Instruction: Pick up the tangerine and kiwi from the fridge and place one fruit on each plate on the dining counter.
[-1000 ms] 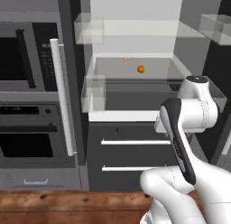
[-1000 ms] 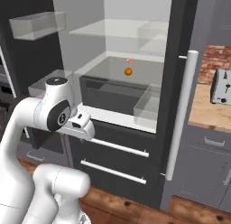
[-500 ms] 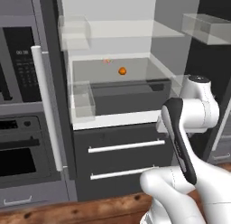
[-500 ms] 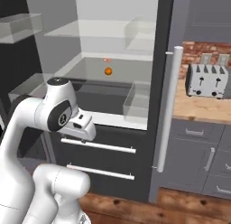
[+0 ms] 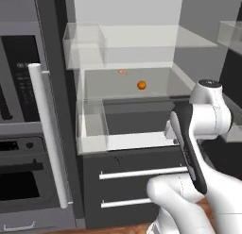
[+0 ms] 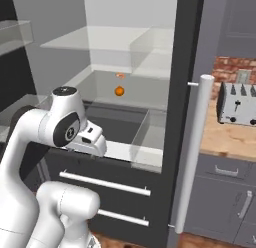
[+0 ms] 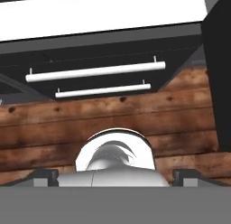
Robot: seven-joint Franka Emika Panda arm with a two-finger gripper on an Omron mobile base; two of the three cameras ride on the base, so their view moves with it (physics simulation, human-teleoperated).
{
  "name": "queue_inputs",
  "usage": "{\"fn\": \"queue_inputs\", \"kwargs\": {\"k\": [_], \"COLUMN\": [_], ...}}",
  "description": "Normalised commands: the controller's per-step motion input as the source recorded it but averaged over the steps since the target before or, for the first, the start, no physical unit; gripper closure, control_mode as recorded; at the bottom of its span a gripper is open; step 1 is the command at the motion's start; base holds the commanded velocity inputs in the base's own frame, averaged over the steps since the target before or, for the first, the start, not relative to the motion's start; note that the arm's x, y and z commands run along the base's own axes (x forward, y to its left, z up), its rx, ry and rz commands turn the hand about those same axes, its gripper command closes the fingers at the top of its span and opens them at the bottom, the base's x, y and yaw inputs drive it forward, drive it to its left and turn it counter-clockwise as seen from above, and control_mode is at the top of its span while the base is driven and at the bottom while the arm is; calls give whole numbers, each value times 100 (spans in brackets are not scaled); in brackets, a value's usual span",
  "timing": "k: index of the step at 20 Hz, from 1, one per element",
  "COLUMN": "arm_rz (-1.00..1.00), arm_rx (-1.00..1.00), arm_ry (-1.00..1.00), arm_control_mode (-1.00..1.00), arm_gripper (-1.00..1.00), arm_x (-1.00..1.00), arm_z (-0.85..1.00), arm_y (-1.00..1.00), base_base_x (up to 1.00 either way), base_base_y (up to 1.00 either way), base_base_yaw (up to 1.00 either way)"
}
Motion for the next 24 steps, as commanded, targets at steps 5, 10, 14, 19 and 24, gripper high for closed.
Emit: {"fn": "queue_inputs", "kwargs": {"k": [5, 10, 14, 19, 24], "arm_rz": [0, 0, 0, 0, 0], "arm_rx": [0, 0, 0, 0, 0], "arm_ry": [0, 0, 0, 0, 0], "arm_control_mode": [100, 100, 100, 100, 100], "arm_gripper": [-100, -100, -100, -100, -100], "arm_x": [0, 0, 0, 0, 0], "arm_z": [0, 0, 0, 0, 0], "arm_y": [0, 0, 0, 0, 0], "base_base_x": [70, 46, 48, 35, 31], "base_base_y": [0, 11, 16, 1, 7], "base_base_yaw": [0, -1, 0, 0, 0]}}
